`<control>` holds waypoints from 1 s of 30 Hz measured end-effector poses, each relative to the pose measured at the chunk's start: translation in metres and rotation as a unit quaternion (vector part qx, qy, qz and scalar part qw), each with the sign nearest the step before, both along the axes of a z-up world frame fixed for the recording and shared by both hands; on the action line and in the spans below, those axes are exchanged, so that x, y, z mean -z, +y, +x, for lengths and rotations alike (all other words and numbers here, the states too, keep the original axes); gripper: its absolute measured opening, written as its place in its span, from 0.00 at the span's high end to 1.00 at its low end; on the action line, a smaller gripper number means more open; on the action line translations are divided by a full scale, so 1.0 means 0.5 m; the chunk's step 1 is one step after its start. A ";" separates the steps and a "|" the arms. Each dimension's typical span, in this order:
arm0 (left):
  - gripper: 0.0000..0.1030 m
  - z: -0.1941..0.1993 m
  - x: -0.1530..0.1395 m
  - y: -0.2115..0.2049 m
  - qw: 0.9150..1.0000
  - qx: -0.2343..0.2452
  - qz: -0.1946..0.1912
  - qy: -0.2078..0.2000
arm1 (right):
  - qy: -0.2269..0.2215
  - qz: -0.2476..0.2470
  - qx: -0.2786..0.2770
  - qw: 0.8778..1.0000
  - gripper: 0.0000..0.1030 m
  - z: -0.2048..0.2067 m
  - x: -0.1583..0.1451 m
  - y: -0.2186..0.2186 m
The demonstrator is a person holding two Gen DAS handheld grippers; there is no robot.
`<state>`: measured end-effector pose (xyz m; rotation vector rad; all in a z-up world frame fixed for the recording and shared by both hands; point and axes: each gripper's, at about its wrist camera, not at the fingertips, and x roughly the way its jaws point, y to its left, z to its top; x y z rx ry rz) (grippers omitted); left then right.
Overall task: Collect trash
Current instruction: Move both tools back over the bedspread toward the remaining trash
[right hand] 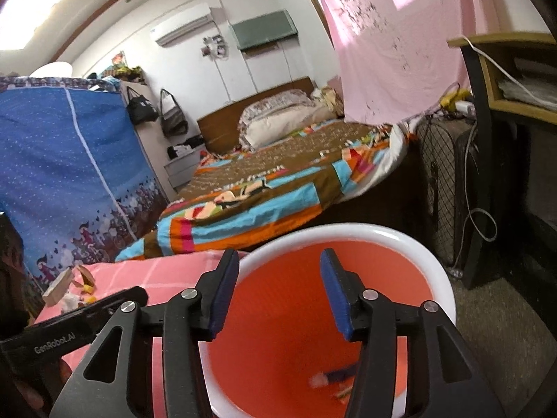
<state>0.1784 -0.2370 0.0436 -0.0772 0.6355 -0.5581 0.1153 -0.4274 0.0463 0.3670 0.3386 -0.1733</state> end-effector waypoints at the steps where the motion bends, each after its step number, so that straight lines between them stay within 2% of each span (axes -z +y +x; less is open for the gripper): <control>1: 0.44 -0.002 -0.006 0.010 1.000 -0.008 -0.002 -0.010 | -0.008 -0.003 0.000 1.000 0.45 -0.003 -0.005 0.005; 3: 0.33 -0.006 -0.019 0.036 0.999 -0.027 -0.009 -0.034 | -0.027 -0.008 -0.002 1.000 0.31 -0.007 -0.016 0.019; 5: 0.23 -0.015 -0.032 0.068 0.997 -0.051 -0.015 -0.062 | -0.048 -0.016 -0.007 0.999 0.28 -0.009 -0.030 0.035; 6: 0.15 -0.019 -0.037 0.083 0.995 -0.061 -0.017 -0.073 | -0.058 -0.020 -0.010 0.998 0.23 -0.010 -0.038 0.045; 7: 0.12 -0.024 -0.042 0.101 0.993 -0.074 -0.021 -0.087 | -0.069 -0.024 -0.013 0.997 0.20 -0.011 -0.043 0.054; 9: 0.00 -0.035 -0.052 0.134 0.989 -0.096 -0.027 -0.112 | -0.094 -0.032 -0.018 0.995 0.08 -0.016 -0.056 0.075; 11: 0.00 -0.046 -0.061 0.170 0.982 -0.126 -0.031 -0.138 | -0.117 -0.042 -0.021 0.992 0.00 -0.019 -0.066 0.100; 21: 0.00 -0.082 -0.066 0.311 0.962 -0.199 -0.013 -0.186 | -0.201 -0.082 -0.073 0.973 0.00 -0.029 -0.085 0.221; 26: 0.00 -0.101 -0.057 0.381 0.951 -0.234 0.006 -0.200 | -0.226 -0.096 -0.101 0.964 0.00 -0.023 -0.088 0.276; 30: 0.00 -0.113 -0.041 0.430 0.947 -0.254 0.030 -0.196 | -0.228 -0.103 -0.130 0.959 0.00 -0.011 -0.084 0.324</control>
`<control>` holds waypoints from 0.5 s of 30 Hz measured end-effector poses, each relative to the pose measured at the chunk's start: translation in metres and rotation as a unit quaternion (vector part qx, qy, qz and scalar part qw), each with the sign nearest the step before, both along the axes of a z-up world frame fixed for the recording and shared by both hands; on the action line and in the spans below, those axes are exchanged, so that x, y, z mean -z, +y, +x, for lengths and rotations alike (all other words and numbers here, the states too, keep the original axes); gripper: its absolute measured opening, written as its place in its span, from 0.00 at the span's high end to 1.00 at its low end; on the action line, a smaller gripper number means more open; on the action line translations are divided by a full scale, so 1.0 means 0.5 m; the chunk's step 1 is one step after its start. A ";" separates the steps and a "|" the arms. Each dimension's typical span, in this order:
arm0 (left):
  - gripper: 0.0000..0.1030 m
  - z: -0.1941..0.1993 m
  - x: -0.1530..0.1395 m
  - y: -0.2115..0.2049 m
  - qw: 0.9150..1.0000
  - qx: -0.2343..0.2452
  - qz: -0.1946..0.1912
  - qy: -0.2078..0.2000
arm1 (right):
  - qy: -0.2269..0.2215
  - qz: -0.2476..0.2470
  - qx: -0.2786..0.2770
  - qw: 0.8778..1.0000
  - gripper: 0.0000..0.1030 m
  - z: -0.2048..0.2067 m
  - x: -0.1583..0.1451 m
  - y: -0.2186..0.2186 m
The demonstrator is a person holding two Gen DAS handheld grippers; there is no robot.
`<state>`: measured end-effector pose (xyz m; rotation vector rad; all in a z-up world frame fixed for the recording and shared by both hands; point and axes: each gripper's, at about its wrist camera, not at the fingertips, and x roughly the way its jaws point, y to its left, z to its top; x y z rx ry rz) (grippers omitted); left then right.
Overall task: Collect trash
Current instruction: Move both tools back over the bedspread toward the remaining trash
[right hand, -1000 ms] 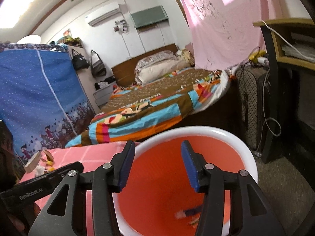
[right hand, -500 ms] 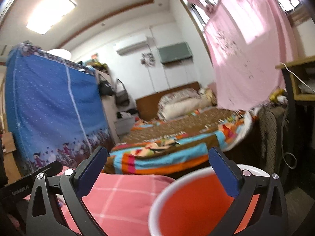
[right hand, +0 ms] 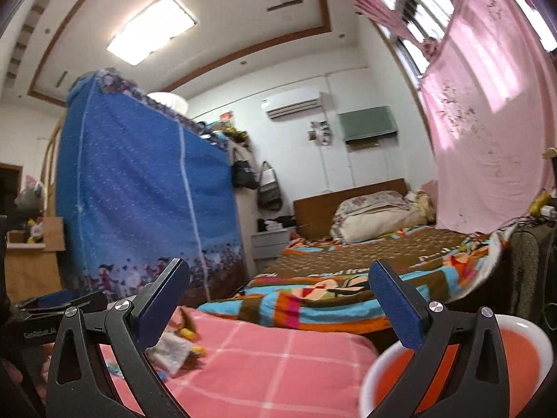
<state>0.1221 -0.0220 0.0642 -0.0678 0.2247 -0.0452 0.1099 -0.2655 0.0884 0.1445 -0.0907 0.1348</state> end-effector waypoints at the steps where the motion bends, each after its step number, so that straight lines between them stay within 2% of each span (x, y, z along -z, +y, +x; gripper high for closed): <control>1: 0.00 0.000 0.006 0.015 1.000 -0.007 0.006 0.006 | 0.004 -0.005 -0.007 1.000 0.00 0.007 0.003 0.012; 8: 0.00 0.014 0.049 0.094 0.998 -0.017 0.020 0.061 | 0.047 -0.030 -0.044 0.997 0.00 0.054 0.026 0.082; 12: 0.00 0.038 0.077 0.118 0.994 -0.008 0.005 0.108 | 0.099 -0.039 -0.059 0.993 0.00 0.094 0.045 0.113; 15: 0.00 0.055 0.100 0.121 0.989 0.001 -0.003 0.150 | 0.159 -0.047 -0.067 0.984 0.00 0.130 0.067 0.131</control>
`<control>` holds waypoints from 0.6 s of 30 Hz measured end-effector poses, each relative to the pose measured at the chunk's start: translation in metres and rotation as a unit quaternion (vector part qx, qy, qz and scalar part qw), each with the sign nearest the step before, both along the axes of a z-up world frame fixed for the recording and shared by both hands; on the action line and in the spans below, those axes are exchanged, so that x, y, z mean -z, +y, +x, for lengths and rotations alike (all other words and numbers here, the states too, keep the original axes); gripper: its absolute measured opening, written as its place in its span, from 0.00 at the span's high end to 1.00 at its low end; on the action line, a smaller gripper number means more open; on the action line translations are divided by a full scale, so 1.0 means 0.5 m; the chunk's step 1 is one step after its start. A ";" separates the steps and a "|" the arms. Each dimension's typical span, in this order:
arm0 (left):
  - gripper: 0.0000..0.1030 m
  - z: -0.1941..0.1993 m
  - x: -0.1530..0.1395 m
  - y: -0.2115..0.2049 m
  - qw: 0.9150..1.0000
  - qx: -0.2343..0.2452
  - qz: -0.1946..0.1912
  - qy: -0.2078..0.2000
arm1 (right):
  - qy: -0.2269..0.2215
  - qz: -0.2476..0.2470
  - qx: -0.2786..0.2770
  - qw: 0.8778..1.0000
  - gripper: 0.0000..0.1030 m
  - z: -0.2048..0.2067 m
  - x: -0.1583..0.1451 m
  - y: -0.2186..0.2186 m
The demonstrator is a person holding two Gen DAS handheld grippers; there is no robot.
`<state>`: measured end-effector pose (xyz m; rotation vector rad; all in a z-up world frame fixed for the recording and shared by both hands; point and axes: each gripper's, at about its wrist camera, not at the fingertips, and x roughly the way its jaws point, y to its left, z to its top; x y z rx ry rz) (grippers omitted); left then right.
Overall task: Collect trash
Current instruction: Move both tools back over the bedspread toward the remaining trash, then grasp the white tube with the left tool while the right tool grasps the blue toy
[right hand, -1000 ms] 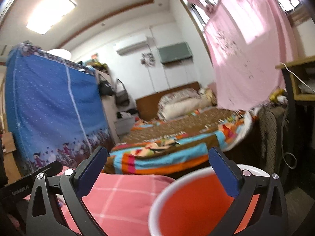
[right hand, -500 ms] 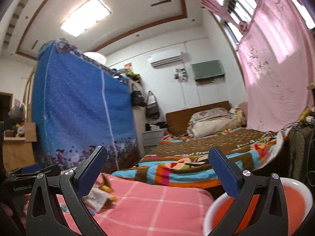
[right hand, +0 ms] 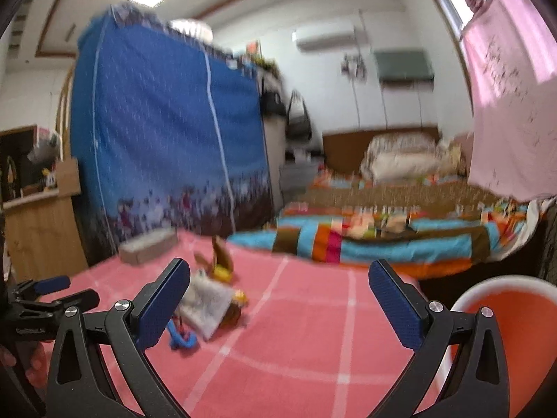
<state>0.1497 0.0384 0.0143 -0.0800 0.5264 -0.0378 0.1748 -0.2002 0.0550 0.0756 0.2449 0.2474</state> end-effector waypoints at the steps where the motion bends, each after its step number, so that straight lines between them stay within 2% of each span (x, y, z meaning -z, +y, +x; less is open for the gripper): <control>1: 0.00 0.007 0.009 0.004 1.000 0.003 -0.004 0.016 | 0.021 -0.005 -0.002 1.000 0.00 0.012 0.008 0.005; 6: 0.08 0.035 0.046 -0.003 0.996 0.029 -0.013 0.086 | 0.092 -0.016 -0.016 0.996 0.00 0.042 0.044 0.018; 9: 0.10 0.048 0.057 -0.020 0.992 0.053 -0.009 0.113 | 0.105 -0.023 -0.017 0.994 0.00 0.045 0.051 0.025; 14: 0.11 0.067 0.059 -0.042 0.990 0.064 0.007 0.129 | 0.133 -0.033 -0.021 0.990 0.00 0.056 0.065 0.033; 18: 0.21 0.063 0.057 -0.050 0.989 0.069 0.018 0.128 | 0.151 -0.036 -0.028 0.988 0.00 0.063 0.077 0.040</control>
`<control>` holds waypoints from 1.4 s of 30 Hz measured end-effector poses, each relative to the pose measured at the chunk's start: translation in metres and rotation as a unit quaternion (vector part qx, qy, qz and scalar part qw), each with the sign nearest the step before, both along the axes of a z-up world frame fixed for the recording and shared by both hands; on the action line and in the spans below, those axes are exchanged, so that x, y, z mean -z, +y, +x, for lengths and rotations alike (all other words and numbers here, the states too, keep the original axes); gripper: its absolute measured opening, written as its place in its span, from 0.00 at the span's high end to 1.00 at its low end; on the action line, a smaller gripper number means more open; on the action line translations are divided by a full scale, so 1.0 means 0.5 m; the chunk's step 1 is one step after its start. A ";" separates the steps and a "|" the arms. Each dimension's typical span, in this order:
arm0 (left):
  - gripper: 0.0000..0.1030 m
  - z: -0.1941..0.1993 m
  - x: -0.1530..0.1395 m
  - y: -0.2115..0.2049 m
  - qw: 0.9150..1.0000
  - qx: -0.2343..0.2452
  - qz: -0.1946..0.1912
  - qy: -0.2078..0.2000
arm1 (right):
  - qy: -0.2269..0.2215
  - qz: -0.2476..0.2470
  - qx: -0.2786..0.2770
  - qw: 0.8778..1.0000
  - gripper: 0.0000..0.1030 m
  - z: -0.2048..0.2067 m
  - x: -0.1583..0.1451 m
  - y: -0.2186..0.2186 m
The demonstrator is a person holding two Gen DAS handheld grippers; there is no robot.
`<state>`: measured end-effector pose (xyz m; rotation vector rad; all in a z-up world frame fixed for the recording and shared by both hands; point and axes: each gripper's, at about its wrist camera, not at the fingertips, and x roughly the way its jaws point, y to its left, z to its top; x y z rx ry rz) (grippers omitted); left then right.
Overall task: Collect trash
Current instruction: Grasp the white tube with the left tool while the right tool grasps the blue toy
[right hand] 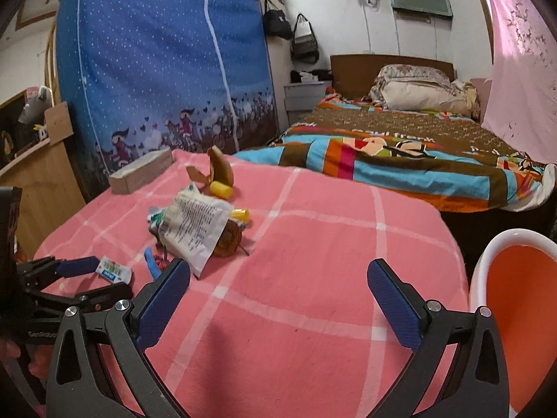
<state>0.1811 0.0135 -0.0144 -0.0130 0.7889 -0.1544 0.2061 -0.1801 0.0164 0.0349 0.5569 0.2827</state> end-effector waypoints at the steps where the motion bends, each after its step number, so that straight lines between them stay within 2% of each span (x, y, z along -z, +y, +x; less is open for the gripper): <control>1: 0.22 -0.003 -0.001 -0.002 1.000 0.002 0.001 -0.002 | 0.002 -0.002 -0.001 1.000 0.00 0.000 0.002 0.002; 8: 0.34 -0.001 -0.004 -0.001 1.000 -0.001 0.009 -0.008 | 0.013 -0.002 -0.006 1.000 0.00 0.004 0.007 0.006; 11: 0.38 -0.002 -0.006 0.012 1.000 -0.005 -0.005 -0.008 | 0.019 0.004 -0.012 1.000 0.00 0.005 0.009 0.006; 14: 0.66 -0.006 -0.006 0.027 1.000 -0.027 0.000 -0.011 | 0.024 0.006 -0.024 0.999 0.00 0.003 0.012 0.013; 16: 0.68 -0.007 -0.006 0.045 0.999 -0.027 -0.020 -0.008 | 0.029 0.006 -0.036 0.999 0.01 0.001 0.014 0.022; 17: 0.70 -0.007 -0.006 0.050 0.999 -0.029 -0.025 -0.007 | 0.032 0.007 -0.045 0.998 0.05 0.001 0.015 0.027; 21: 0.72 -0.011 -0.005 0.056 0.999 -0.031 -0.031 -0.008 | 0.048 0.010 -0.073 0.996 0.28 0.004 0.024 0.051; 24: 0.74 -0.011 -0.004 0.055 0.999 -0.031 -0.031 -0.009 | 0.050 0.015 -0.093 0.994 0.36 0.003 0.025 0.070; 30: 0.74 -0.018 -0.005 0.078 0.997 -0.041 -0.057 -0.012 | 0.047 0.026 -0.127 0.990 0.49 -0.003 0.017 0.104; 35: 0.68 -0.021 -0.010 0.109 0.995 -0.051 -0.087 -0.017 | 0.059 0.038 -0.152 0.986 0.49 -0.006 0.017 0.118; 42: 0.60 -0.009 -0.011 0.116 0.995 -0.047 -0.085 -0.016 | 0.062 0.033 -0.152 0.986 0.51 0.001 0.021 0.142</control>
